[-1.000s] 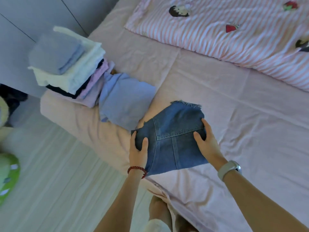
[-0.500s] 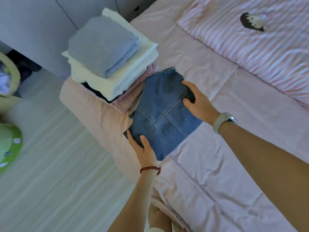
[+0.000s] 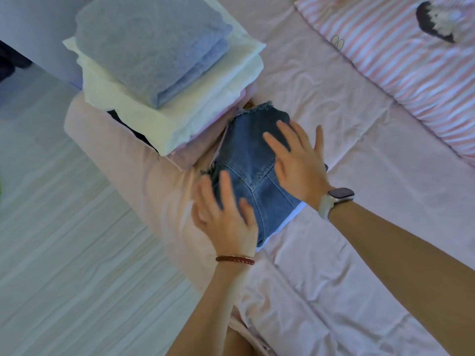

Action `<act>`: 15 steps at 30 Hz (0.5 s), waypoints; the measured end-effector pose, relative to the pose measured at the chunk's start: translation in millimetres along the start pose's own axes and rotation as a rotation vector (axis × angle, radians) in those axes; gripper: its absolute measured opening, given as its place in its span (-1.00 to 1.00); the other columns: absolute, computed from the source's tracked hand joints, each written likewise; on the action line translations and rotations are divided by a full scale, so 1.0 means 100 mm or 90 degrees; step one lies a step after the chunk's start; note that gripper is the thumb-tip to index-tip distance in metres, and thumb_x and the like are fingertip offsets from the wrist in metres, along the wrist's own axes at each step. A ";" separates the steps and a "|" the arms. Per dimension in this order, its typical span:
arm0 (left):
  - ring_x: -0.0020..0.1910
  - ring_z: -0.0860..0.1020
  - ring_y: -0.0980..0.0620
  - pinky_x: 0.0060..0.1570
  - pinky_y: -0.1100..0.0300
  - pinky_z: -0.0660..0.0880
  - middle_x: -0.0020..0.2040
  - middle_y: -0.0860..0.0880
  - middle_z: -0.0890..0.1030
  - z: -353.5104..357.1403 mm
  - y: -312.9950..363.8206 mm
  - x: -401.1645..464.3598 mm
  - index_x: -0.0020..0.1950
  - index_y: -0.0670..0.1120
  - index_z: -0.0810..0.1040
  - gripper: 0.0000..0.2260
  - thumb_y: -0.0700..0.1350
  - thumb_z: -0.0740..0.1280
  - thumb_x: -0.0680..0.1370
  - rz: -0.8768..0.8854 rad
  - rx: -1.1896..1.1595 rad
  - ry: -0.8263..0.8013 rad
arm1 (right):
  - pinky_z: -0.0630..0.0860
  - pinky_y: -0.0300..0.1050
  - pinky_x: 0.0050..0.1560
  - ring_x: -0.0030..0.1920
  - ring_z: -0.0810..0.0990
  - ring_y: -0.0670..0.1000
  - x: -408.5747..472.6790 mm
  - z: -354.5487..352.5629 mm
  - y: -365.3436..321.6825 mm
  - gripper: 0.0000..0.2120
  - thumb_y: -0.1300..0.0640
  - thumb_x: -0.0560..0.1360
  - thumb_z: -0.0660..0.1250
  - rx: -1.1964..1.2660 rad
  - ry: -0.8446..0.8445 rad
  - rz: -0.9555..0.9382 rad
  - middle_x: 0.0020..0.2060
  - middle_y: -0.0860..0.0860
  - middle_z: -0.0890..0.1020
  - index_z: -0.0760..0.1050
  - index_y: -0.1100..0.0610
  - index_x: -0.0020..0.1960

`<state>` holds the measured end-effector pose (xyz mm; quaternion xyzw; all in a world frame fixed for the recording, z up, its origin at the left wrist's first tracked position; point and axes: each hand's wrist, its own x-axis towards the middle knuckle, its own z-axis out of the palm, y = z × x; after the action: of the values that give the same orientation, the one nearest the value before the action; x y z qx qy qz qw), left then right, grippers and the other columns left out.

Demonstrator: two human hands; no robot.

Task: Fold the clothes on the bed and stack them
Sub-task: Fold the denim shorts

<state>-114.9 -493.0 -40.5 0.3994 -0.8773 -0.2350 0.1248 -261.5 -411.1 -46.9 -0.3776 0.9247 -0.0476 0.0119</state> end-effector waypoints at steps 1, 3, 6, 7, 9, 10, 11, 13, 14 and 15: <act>0.38 0.24 -0.16 0.31 -0.11 0.16 0.39 -0.22 0.38 0.08 0.03 -0.01 0.40 -0.07 0.32 -0.53 -0.05 0.17 0.49 0.116 0.044 -0.011 | 0.14 0.48 0.25 0.37 0.34 0.22 0.01 0.04 0.00 -0.53 0.11 0.45 0.07 -0.022 -0.025 -0.041 0.37 0.15 0.40 0.40 0.05 0.35; 0.41 0.23 -0.19 0.37 -0.15 0.14 0.40 -0.19 0.37 0.31 -0.01 0.03 0.41 -0.06 0.27 -0.55 -0.04 0.13 0.52 0.180 0.080 -0.059 | 0.11 0.50 0.24 0.41 0.28 0.24 0.07 0.14 0.05 -0.54 0.06 0.49 0.03 -0.043 -0.082 -0.055 0.40 0.14 0.35 0.36 0.02 0.37; 0.39 0.33 -0.23 0.31 -0.23 0.29 0.41 -0.16 0.37 0.63 -0.31 0.15 0.41 0.02 0.24 -0.55 0.01 0.12 0.51 0.121 0.099 -0.105 | 0.11 0.53 0.22 0.42 0.23 0.29 0.13 0.34 0.12 -0.53 -0.07 0.53 0.01 -0.058 -0.136 -0.058 0.43 0.16 0.30 0.30 -0.04 0.42; 0.38 0.34 -0.25 0.28 -0.25 0.30 0.42 -0.15 0.36 0.71 -0.44 0.16 0.41 0.05 0.24 -0.54 0.03 0.13 0.51 0.114 0.101 -0.111 | 0.12 0.53 0.22 0.43 0.21 0.30 0.13 0.43 0.14 -0.52 -0.11 0.53 0.01 -0.063 -0.148 -0.071 0.44 0.16 0.29 0.28 -0.06 0.43; 0.39 0.30 -0.29 0.28 -0.27 0.25 0.44 -0.13 0.33 0.83 -0.60 0.16 0.41 0.07 0.24 -0.54 0.06 0.12 0.50 0.119 0.109 -0.116 | 0.14 0.53 0.21 0.44 0.18 0.30 0.12 0.61 0.17 -0.50 -0.15 0.52 0.00 -0.060 -0.154 -0.079 0.45 0.15 0.26 0.25 -0.08 0.44; 0.40 0.28 -0.30 0.30 -0.27 0.21 0.45 -0.12 0.32 0.88 -0.63 0.15 0.42 0.08 0.23 -0.53 0.08 0.12 0.51 0.123 0.114 -0.111 | 0.16 0.52 0.21 0.44 0.17 0.31 0.13 0.68 0.18 -0.49 -0.15 0.52 0.00 -0.052 -0.155 -0.077 0.46 0.14 0.25 0.23 -0.09 0.44; 0.41 0.26 -0.30 0.32 -0.27 0.18 0.46 -0.12 0.31 0.94 -0.64 0.13 0.42 0.08 0.23 -0.53 0.08 0.12 0.51 0.118 0.118 -0.106 | 0.18 0.51 0.22 0.44 0.16 0.31 0.13 0.75 0.21 -0.49 -0.15 0.52 0.00 -0.041 -0.158 -0.075 0.46 0.14 0.24 0.22 -0.09 0.44; 0.43 0.22 -0.27 0.35 -0.24 0.14 0.47 -0.13 0.28 1.04 -0.66 0.11 0.44 0.07 0.21 -0.50 0.10 0.11 0.50 0.095 0.116 -0.098 | 0.24 0.45 0.24 0.44 0.17 0.32 0.14 0.88 0.26 -0.50 -0.14 0.52 0.03 -0.017 -0.142 -0.085 0.46 0.14 0.24 0.22 -0.08 0.45; 0.44 0.19 -0.25 0.37 -0.22 0.11 0.47 -0.14 0.26 1.08 -0.68 0.11 0.45 0.06 0.19 -0.49 0.11 0.10 0.50 0.083 0.110 -0.098 | 0.25 0.41 0.26 0.44 0.17 0.32 0.15 0.92 0.28 -0.50 -0.13 0.53 0.04 -0.005 -0.139 -0.093 0.46 0.15 0.25 0.22 -0.07 0.45; 0.45 0.15 -0.23 0.39 -0.20 0.08 0.48 -0.16 0.25 1.13 -0.70 0.11 0.45 0.06 0.18 -0.48 0.12 0.10 0.50 0.082 0.112 -0.090 | 0.26 0.37 0.27 0.44 0.17 0.32 0.16 0.97 0.30 -0.50 -0.12 0.53 0.05 -0.001 -0.122 -0.099 0.45 0.15 0.25 0.22 -0.06 0.45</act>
<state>-123.4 -506.2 -172.5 0.3340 -0.9250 -0.1764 0.0416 -288.1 -408.4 -146.0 -0.4513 0.8871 -0.0114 0.0959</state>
